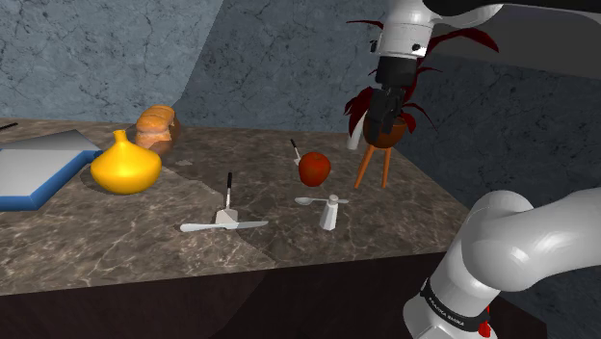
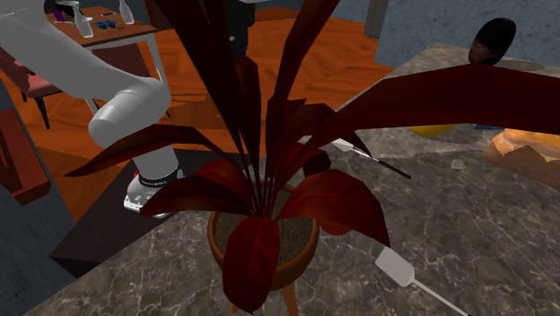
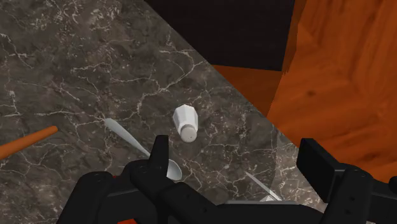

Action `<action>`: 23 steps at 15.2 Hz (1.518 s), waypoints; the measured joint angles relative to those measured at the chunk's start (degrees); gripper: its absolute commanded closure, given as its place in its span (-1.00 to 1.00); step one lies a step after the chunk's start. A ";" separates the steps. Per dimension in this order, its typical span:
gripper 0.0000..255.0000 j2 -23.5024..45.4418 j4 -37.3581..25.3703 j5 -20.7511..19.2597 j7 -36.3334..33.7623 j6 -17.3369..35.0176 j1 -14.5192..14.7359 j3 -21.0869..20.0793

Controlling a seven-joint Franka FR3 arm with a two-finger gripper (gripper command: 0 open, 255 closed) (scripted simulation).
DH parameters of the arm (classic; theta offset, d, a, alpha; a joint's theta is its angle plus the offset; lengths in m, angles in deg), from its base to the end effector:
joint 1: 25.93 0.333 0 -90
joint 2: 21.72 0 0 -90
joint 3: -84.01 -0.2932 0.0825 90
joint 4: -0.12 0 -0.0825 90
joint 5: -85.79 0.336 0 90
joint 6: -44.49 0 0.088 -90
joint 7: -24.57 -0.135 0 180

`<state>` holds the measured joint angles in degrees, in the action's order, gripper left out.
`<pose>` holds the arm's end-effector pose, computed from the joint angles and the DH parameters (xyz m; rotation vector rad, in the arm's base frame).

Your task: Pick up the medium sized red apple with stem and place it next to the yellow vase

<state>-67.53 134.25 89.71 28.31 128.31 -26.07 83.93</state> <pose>0.2579 0.0097 0.5477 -3.0677 -0.1050 0.1171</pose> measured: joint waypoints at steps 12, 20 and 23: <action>-1.00 4.42 10.45 -4.60 15.25 25.99 -0.14 9.39; -1.00 16.00 10.98 -2.70 29.98 46.93 2.89 19.23; -1.00 22.13 9.16 1.11 36.88 54.21 6.07 23.57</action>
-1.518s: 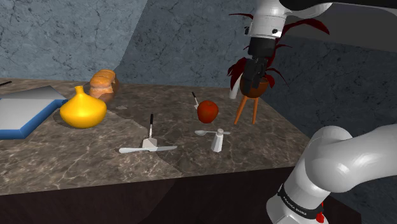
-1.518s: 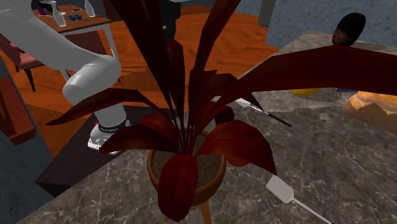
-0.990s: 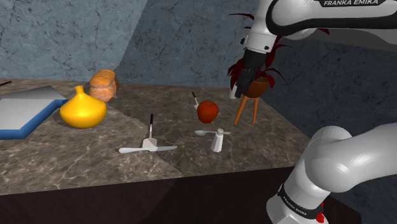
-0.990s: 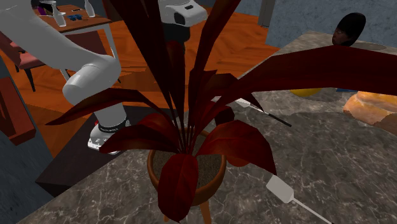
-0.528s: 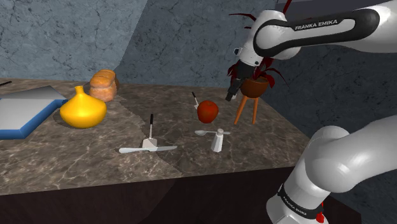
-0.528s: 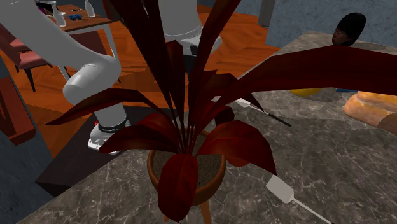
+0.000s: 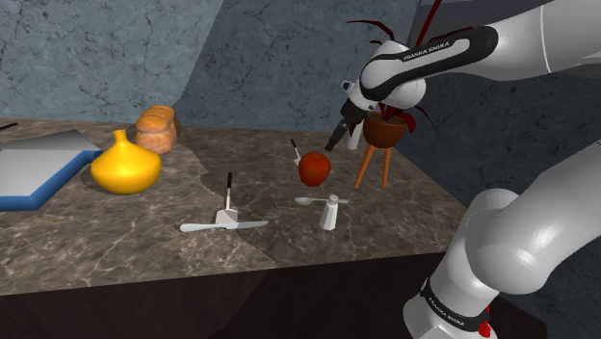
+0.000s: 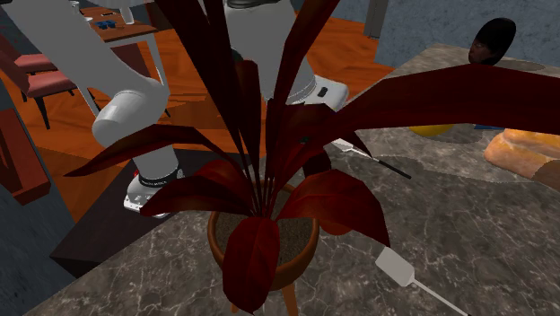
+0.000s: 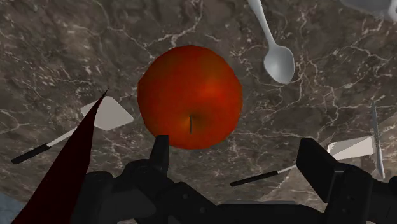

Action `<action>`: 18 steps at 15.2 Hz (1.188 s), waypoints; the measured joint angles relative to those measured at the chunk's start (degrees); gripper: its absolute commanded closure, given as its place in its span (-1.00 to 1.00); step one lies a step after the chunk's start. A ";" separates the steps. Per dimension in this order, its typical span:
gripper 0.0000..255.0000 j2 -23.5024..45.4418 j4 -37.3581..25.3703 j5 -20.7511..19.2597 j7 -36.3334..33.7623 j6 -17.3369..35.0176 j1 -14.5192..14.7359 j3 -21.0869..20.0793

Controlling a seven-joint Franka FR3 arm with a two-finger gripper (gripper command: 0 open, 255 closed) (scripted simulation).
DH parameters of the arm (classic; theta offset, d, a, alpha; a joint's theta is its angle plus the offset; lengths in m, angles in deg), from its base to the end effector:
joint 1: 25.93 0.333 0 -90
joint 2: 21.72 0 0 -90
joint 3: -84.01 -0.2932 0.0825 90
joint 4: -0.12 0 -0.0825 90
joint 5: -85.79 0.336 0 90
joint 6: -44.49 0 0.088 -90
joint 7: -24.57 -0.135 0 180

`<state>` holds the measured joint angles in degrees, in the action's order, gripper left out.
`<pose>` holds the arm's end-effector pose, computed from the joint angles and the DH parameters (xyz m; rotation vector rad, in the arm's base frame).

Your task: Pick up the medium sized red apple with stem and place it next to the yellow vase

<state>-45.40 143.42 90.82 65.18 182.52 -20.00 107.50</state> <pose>0.4006 -0.1266 0.4263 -2.9799 -0.5315 -0.5492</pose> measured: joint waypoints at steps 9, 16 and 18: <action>-1.00 9.96 -2.73 9.81 11.35 9.48 6.23 6.17; -1.00 12.09 -2.72 12.14 13.01 11.33 7.41 6.81; 1.00 12.10 -2.72 12.15 13.01 11.34 7.41 6.81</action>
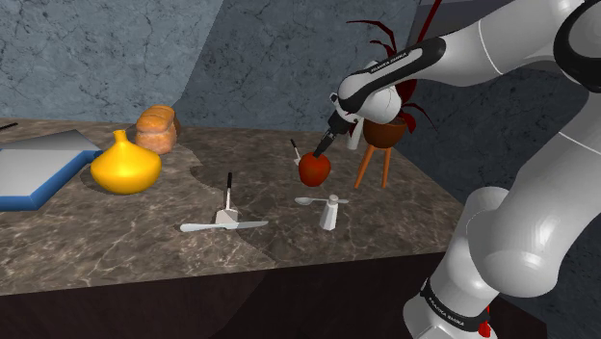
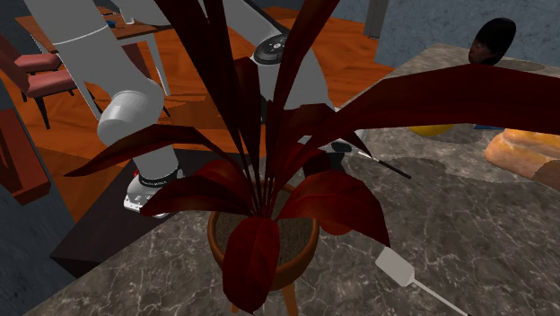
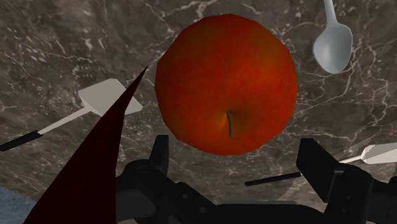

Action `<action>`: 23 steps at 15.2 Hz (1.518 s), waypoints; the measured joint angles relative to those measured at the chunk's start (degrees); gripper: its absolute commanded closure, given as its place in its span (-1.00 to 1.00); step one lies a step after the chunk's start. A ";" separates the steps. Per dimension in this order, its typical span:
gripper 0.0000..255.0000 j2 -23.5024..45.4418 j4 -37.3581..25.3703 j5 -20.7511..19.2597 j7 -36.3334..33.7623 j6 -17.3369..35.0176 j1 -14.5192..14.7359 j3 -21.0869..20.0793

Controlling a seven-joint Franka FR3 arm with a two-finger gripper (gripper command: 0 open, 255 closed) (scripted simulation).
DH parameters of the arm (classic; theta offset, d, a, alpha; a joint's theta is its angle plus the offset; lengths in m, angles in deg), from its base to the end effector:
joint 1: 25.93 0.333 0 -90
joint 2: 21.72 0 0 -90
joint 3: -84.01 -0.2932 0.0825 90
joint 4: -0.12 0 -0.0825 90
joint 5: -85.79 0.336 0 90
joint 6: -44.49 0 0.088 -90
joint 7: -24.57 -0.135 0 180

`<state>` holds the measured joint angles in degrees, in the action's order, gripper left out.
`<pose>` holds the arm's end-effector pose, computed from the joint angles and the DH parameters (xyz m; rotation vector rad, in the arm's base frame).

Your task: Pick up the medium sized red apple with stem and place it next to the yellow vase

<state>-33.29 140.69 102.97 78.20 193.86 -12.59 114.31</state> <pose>0.4448 -0.1385 0.3803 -2.9535 -0.5952 -0.6505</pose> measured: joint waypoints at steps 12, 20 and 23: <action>1.00 -0.59 -0.40 -0.86 -0.78 -0.87 -0.34 -0.28; 1.00 -4.07 -3.26 -5.32 -5.24 -6.53 -2.13 -2.14; 1.00 -5.17 -4.56 -6.56 -6.69 -8.74 -2.62 -2.83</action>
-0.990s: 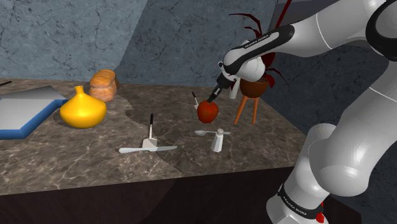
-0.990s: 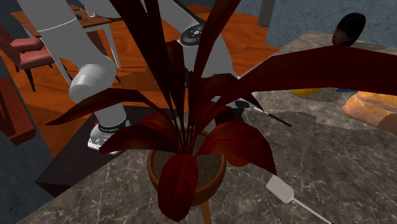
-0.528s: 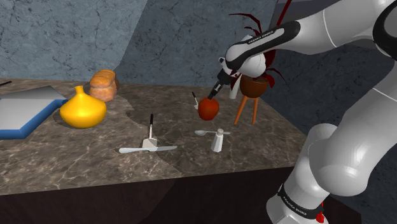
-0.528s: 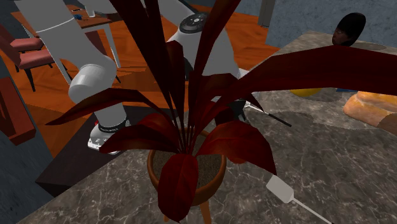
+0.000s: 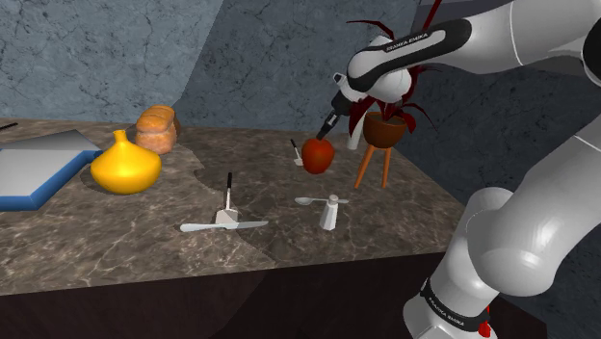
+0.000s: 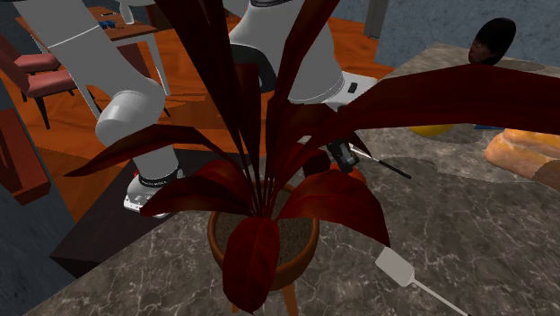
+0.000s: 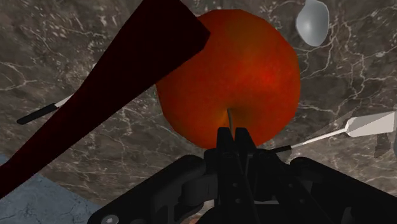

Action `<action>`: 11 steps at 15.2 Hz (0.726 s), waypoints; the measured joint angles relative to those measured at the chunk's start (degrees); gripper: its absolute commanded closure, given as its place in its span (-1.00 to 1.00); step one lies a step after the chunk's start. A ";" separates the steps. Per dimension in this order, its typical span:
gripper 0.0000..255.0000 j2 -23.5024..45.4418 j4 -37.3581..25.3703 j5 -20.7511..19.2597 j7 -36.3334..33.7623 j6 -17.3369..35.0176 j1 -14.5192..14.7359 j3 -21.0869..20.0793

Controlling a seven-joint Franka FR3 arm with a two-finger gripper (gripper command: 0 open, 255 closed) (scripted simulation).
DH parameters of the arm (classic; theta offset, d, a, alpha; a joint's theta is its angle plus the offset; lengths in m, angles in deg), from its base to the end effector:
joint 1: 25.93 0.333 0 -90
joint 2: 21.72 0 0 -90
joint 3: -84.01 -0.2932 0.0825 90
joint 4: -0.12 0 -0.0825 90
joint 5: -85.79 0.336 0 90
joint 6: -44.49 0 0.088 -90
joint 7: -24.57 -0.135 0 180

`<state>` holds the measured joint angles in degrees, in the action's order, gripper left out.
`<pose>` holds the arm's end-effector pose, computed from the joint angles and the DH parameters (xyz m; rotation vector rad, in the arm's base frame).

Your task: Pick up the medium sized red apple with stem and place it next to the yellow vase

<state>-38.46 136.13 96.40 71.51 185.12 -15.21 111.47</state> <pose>0.4425 -0.1358 0.4369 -2.9533 -0.5954 -0.6506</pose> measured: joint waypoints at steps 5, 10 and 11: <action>1.00 -1.41 -2.70 -1.52 -1.73 -3.92 -0.63 -0.77; 1.00 -2.60 -5.46 -2.64 -2.97 -7.71 -1.12 -1.30; 1.00 -2.72 -6.10 -2.80 -3.27 -8.44 -1.16 -1.45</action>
<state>-41.19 130.03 93.60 68.24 176.68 -16.36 110.02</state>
